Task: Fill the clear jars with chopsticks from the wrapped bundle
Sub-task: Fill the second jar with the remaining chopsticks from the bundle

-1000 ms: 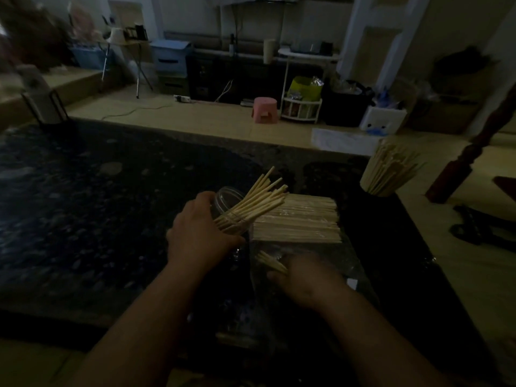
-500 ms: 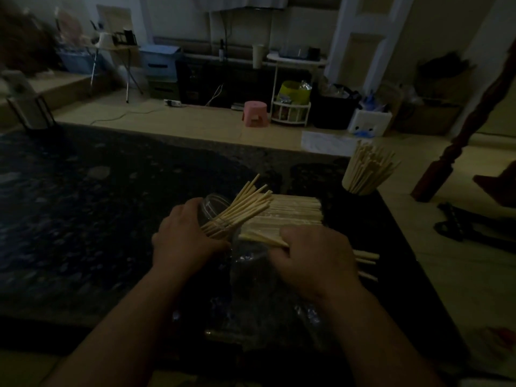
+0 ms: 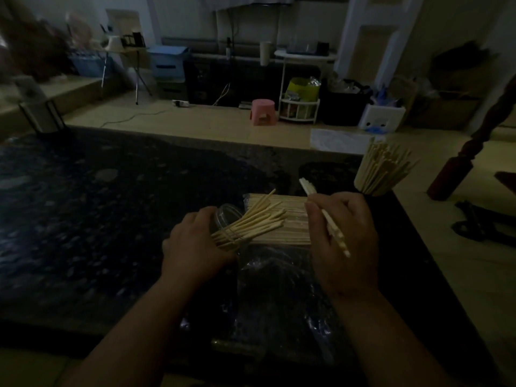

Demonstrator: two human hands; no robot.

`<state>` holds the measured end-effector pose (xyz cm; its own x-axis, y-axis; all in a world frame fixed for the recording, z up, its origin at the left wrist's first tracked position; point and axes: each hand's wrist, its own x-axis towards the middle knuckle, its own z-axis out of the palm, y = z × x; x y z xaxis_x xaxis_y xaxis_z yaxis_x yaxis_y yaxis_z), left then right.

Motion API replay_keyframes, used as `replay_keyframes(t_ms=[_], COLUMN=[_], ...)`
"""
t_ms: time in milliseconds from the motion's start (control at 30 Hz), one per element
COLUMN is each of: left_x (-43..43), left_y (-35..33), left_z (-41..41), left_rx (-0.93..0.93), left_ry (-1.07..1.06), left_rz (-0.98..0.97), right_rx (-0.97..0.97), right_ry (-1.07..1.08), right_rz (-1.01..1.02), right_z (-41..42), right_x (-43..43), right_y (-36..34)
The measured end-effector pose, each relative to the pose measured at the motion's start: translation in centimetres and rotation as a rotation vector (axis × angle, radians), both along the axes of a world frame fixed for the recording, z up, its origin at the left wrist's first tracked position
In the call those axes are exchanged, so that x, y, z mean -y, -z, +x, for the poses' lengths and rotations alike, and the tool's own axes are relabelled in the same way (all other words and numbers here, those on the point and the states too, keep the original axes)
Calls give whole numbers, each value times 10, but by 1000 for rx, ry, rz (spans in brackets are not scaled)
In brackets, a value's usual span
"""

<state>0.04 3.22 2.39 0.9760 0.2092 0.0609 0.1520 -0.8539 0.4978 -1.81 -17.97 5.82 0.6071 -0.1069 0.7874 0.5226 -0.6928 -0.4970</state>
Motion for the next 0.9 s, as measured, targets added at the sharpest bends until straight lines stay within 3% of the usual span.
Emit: replay_keyframes(t_ms=[333, 667, 767, 900], left_x=[0, 0, 1, 2], left_y=[6, 4, 3, 4], left_z=[1, -1, -1, -1], left_rx=[15, 28, 42, 39], left_ry=[18, 32, 33, 39], left_rz=[56, 21, 10, 14], right_rx=[-92, -382, -413, -466], right_ry=[-203, -259, -236, -182], right_rz=[430, 745, 743, 555], right_z=[0, 0, 0, 4], right_x=[-18, -24, -26, -25], right_y=[-4, -1, -1, 5])
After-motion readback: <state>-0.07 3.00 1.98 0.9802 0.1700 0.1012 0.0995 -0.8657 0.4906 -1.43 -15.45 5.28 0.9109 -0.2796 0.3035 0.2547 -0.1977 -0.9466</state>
